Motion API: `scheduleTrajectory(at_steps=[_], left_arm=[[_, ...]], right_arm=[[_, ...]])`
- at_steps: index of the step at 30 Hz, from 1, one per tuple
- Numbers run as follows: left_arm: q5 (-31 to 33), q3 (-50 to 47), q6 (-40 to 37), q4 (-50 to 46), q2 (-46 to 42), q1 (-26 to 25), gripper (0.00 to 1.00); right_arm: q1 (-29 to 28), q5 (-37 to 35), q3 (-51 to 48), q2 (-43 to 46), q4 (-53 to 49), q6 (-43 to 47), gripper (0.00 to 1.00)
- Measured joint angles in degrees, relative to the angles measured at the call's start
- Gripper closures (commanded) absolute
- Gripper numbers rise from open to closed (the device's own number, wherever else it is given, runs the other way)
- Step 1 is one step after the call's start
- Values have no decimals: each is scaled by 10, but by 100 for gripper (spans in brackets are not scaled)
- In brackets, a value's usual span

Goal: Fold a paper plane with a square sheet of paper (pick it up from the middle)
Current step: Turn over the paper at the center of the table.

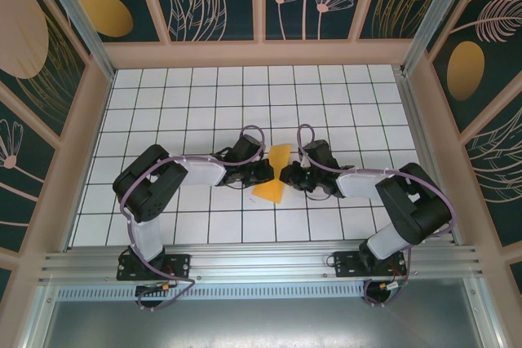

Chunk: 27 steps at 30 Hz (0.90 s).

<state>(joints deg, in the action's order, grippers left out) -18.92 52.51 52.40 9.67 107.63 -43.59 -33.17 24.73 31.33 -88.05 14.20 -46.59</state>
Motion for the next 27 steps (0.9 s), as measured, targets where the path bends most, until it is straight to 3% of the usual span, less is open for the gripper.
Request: scheduleTrajectory(at_steps=[6, 11, 16, 21, 27], left_arm=[[3, 0, 6, 0, -3, 0, 91], [5, -10, 10, -1, -45, 0, 86], [43, -44, 18, -3, -158, -1, 81], [124, -85, 22, -20, -272, -2, 80], [239, -153, 44, -57, -377, -2, 79]], right_arm=[[-2, -2, 1, 0, -4, 13, 97], [-3, -15, 21, 6, -56, 34, 100], [-5, -68, 75, 60, -166, 75, 100], [-29, -204, 202, 105, -348, 125, 99], [-99, -426, 376, 54, -585, 137, 99]])
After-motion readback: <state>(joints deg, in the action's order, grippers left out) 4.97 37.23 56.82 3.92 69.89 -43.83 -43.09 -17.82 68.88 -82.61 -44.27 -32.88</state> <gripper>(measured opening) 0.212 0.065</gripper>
